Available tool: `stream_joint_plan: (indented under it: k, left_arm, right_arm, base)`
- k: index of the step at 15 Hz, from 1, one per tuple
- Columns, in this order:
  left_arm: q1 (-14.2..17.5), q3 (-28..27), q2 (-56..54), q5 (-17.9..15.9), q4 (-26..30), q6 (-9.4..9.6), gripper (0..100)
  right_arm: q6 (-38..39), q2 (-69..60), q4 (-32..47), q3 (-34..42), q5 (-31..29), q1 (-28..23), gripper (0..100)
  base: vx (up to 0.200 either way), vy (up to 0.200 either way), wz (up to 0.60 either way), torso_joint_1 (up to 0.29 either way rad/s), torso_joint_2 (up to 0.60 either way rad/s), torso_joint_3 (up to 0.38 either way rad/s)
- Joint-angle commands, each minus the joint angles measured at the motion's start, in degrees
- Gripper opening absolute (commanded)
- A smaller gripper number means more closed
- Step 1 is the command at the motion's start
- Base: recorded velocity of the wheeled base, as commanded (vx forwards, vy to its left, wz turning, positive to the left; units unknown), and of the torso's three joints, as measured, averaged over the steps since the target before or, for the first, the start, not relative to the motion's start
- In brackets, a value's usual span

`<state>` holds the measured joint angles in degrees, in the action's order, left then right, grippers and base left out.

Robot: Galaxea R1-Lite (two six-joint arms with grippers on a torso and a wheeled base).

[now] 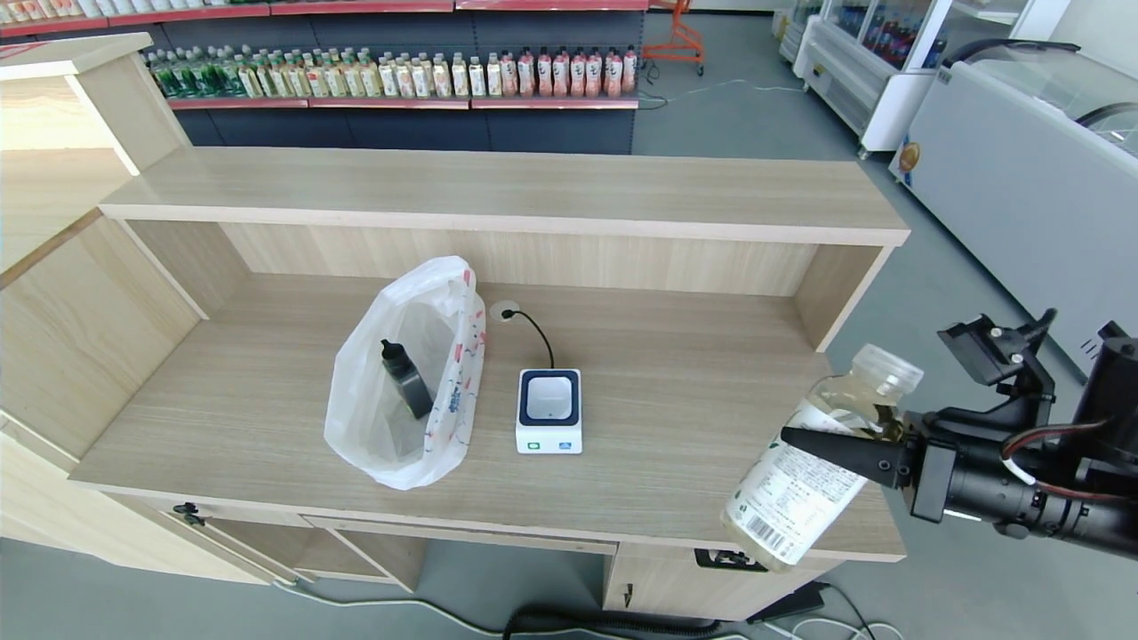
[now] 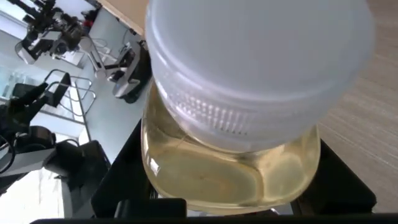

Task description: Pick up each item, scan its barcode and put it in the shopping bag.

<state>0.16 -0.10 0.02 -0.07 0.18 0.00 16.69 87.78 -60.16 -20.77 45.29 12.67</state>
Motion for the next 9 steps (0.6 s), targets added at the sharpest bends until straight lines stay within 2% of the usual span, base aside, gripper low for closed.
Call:
stream_joint_plan:
  k: [1,9]
  left_arm:
    - [0.02,0.01,-0.02,-0.01,-0.01,0.0,100]
    - [0.02,0.01,-0.02,-0.01,-0.01,0.0,100]
  right_arm:
    - [0.54,-0.68,0.04,-0.58,1.65,0.25,0]
    - [8.1,-2.27,-0.31,-1.82,6.39,5.44,0]
  base:
    - [0.0,0.0,0.0,0.0,0.0,0.0]
    - [0.0,0.0,0.0,0.0,0.0,0.0]
